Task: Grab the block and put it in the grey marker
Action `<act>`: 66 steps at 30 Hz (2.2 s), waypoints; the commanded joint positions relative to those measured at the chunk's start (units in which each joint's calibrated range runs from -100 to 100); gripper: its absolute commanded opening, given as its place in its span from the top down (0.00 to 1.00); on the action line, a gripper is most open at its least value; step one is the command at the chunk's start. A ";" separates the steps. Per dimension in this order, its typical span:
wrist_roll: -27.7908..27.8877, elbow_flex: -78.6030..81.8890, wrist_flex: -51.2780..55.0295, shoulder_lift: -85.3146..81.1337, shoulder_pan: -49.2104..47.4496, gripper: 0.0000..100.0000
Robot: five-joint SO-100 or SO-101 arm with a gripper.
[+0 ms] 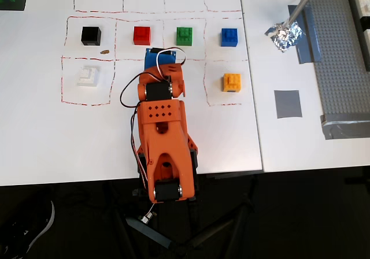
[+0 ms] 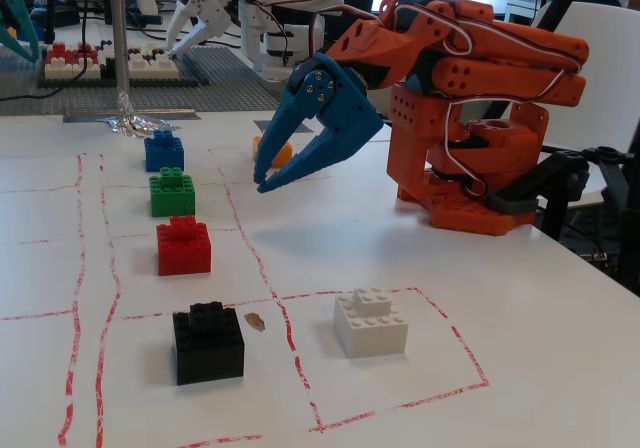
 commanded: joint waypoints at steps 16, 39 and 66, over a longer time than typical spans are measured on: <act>-0.44 0.81 -0.34 -2.23 0.38 1.00; -0.44 0.81 -0.34 -2.23 0.38 1.00; 0.78 -2.00 -2.63 2.51 1.35 1.00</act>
